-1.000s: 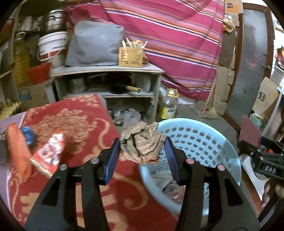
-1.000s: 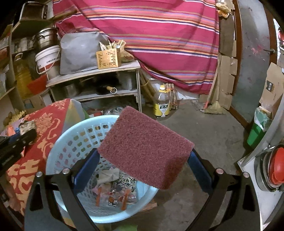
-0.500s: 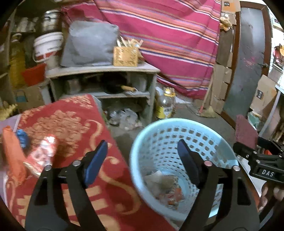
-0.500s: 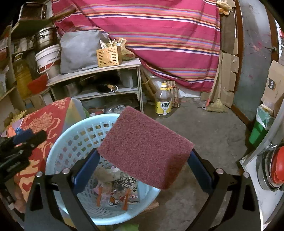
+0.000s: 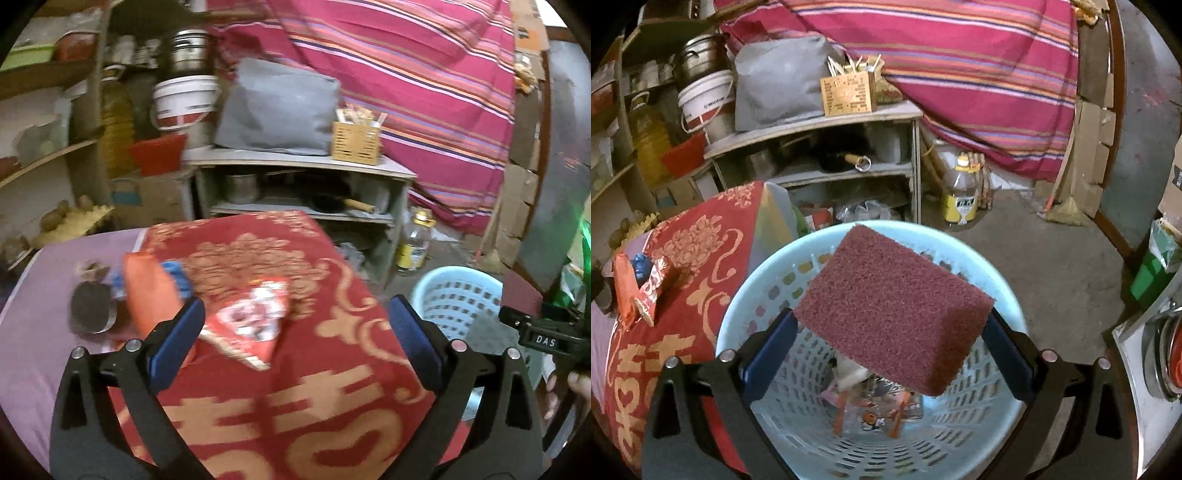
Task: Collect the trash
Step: 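Open both grippers over the basket to drop the paper and pad, then move both grippers back to the table toward the black cup and red snack bag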
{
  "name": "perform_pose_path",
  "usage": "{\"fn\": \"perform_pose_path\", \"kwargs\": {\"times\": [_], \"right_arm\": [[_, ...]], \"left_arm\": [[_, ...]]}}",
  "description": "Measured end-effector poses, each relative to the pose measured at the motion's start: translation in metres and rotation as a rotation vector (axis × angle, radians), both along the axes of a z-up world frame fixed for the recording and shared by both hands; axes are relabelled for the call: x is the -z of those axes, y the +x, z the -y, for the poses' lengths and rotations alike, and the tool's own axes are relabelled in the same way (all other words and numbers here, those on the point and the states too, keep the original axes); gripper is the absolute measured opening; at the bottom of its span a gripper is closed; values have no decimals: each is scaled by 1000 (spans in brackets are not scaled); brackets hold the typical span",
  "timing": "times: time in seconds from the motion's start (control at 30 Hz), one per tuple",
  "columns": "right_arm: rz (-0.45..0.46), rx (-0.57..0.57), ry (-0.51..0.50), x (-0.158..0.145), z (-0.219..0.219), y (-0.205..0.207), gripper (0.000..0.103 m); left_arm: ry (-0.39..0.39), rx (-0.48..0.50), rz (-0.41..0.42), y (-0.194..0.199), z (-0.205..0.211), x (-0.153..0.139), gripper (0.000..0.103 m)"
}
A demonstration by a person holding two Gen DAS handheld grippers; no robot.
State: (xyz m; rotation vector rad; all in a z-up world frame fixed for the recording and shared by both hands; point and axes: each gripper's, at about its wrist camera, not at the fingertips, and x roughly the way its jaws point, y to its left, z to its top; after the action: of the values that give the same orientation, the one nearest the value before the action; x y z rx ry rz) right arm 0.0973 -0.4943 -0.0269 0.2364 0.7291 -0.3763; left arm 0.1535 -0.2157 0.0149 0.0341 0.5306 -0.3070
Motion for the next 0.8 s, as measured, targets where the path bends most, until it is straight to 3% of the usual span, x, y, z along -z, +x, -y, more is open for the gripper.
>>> {"fn": "perform_pose_path", "kwargs": {"times": [0.3,0.8], "right_arm": [[-46,63,-64,2,-19,16,98],[-52,67,-35,-7,-42,23,99]], "left_arm": [[-6,-91,27,-1,-67,-12,97],[-33,-192,24,8,-138,-14,97]]}}
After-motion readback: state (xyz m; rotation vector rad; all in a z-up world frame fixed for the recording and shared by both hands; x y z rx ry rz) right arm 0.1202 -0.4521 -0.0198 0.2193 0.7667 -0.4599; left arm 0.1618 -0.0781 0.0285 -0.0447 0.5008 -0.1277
